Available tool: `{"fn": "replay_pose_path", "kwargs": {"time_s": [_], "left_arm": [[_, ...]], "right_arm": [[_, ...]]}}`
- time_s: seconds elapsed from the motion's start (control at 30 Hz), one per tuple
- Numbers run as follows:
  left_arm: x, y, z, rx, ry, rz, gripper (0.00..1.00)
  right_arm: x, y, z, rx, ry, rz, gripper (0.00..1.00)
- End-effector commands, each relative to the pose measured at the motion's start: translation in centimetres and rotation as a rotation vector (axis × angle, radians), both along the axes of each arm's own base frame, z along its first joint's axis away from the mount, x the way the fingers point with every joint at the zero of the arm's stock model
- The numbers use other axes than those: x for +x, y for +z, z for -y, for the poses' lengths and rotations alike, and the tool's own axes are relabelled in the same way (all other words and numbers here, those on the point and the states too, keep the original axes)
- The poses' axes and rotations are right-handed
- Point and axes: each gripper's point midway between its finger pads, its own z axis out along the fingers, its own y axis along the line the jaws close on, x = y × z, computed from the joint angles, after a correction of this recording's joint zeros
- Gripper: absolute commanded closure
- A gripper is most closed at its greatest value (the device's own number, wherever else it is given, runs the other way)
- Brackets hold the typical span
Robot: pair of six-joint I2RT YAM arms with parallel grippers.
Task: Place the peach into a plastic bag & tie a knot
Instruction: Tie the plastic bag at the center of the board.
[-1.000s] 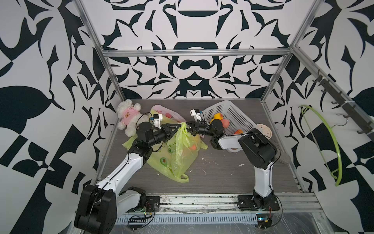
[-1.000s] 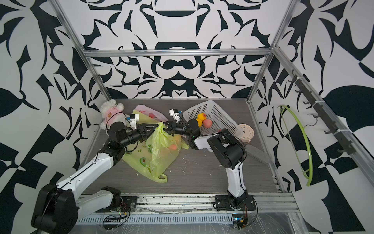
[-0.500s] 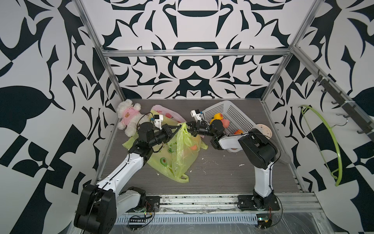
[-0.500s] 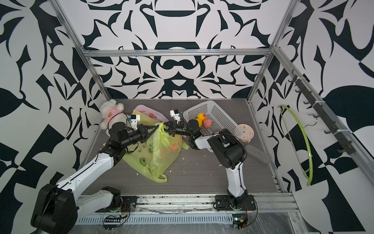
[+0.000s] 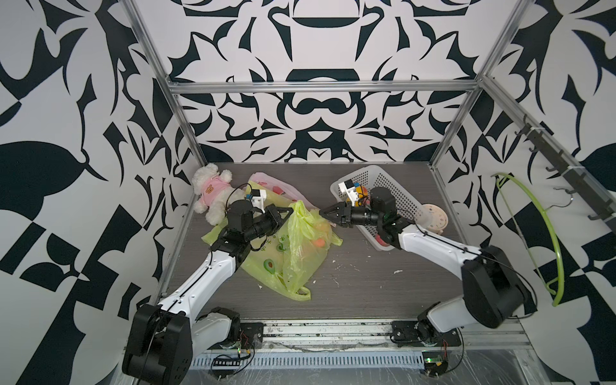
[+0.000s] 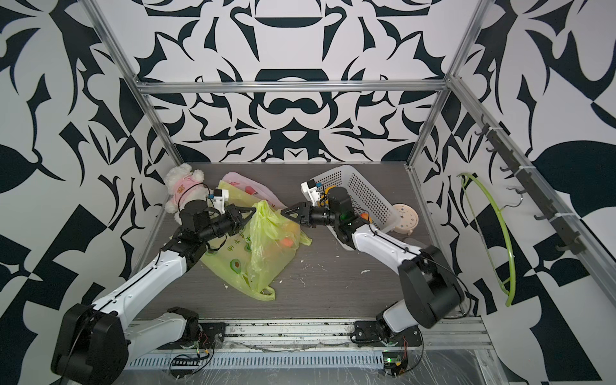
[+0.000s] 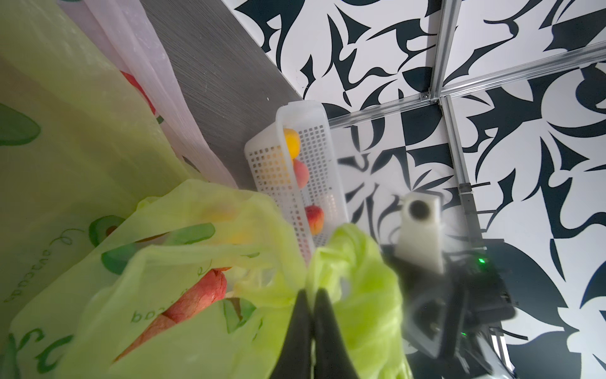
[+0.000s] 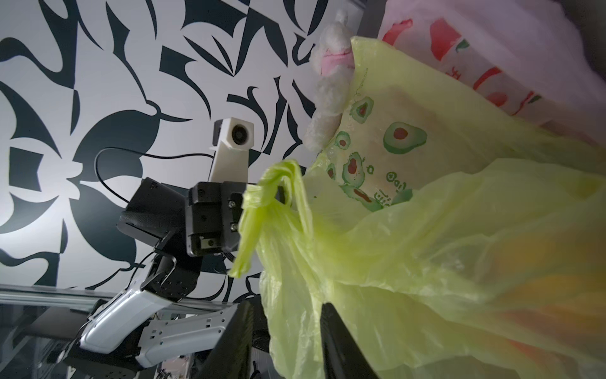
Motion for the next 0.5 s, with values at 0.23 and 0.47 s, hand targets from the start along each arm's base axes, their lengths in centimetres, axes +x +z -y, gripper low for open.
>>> {"fn": "replay_pose_path", "kwargs": {"time_s": [0.23,0.47], "left_arm": [[0.3,1.8,0.3,-0.003,-0.024,0.049,1.0],[0.1,1.9,0.4,-0.01,-0.036,0.05,1.0]], "right_arm": [[-4.3,0.0,-2.2,-0.275,0.064,0.007,0.57],[-3.5,0.6,-3.9,-0.251,0.075,0.017,0.56]]}}
